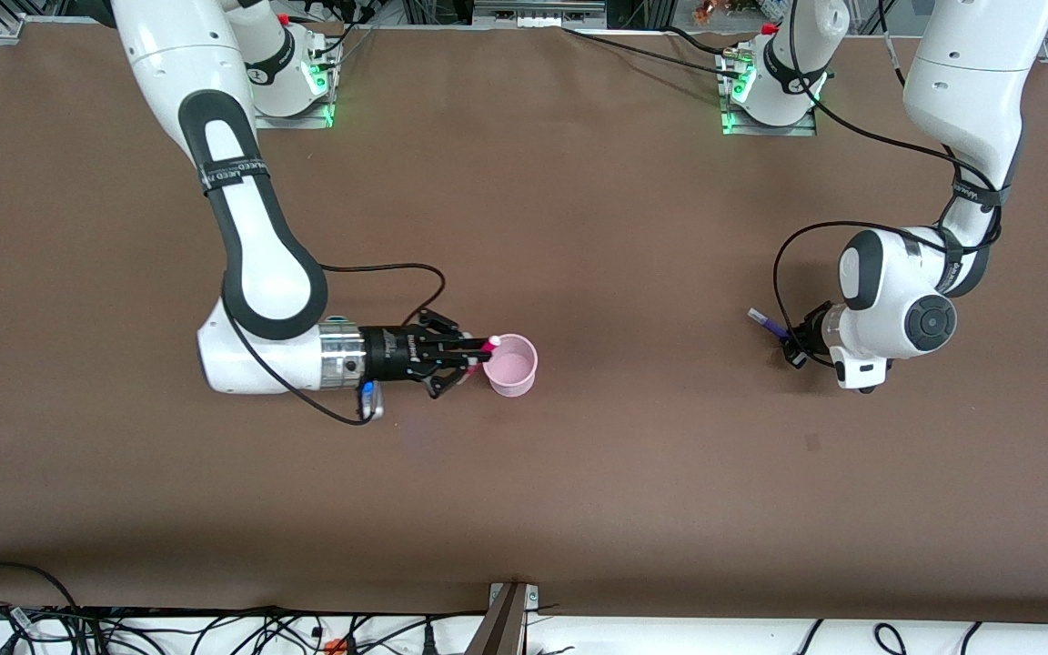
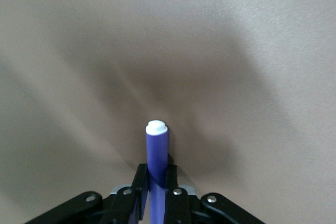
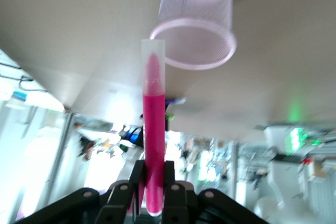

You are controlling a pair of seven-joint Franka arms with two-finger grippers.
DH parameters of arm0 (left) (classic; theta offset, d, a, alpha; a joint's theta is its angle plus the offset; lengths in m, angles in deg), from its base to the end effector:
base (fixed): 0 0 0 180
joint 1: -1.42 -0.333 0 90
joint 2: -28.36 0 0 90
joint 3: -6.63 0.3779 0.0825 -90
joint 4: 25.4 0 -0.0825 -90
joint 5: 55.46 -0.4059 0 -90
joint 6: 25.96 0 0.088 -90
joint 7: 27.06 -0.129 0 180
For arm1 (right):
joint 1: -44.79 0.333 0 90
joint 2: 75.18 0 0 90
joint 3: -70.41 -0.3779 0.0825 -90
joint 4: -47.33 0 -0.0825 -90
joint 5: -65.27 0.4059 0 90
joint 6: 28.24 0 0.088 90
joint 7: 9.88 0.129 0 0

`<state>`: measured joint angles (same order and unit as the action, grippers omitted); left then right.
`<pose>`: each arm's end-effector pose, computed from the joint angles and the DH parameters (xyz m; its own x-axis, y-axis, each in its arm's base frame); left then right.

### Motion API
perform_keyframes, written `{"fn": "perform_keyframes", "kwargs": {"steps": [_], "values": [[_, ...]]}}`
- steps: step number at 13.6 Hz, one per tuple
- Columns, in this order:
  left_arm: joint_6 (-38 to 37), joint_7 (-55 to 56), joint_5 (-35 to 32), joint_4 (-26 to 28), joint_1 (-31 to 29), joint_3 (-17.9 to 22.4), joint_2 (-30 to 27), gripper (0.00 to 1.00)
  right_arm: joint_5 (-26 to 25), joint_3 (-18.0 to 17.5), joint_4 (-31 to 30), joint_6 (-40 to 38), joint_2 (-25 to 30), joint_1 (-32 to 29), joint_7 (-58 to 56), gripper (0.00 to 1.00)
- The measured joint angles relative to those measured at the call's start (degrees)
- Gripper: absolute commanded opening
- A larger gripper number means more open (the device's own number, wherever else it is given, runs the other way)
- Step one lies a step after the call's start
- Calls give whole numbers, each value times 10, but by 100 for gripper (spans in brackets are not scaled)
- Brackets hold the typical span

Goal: Organize pens into pink holder with both arms
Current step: 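Carry the pink marker with the right gripper over the pink cup, then drop the pink marker into the cup while the left gripper lifts the purple marker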

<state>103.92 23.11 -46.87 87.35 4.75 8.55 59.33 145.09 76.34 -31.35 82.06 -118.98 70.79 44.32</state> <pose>0.6265 -0.0223 0.1902 0.5498 0.8086 -0.2095 0.8016 -0.5813 -0.1398 0.7169 0.3801 0.3143 0.2033 -0.3596 -0.9107 -0.9688 -0.2088 -0.1339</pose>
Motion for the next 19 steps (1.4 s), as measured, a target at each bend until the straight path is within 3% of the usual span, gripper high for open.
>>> {"fn": "perform_keyframes", "kwargs": {"steps": [3,7,11,17,18,19], "values": [[1,2,0,-18,0,0,-30,0,46,-6,0,44,-17,25,3,0],[-51,23,0,-65,2,-1,-81,0,50,-7,0,76,-27,43,4,0],[-80,79,0,-127,17,-4,-88,0,50,-6,-1,78,-32,43,7,0],[-87,100,0,-137,36,-5,-87,0,51,-7,-10,78,-33,45,12,2],[-87,103,0,-139,36,-5,-87,0,51,-7,-11,78,-33,46,13,62],[-87,107,0,-141,36,-5,-87,0,51,-7,-12,78,-33,47,13,100]]}}
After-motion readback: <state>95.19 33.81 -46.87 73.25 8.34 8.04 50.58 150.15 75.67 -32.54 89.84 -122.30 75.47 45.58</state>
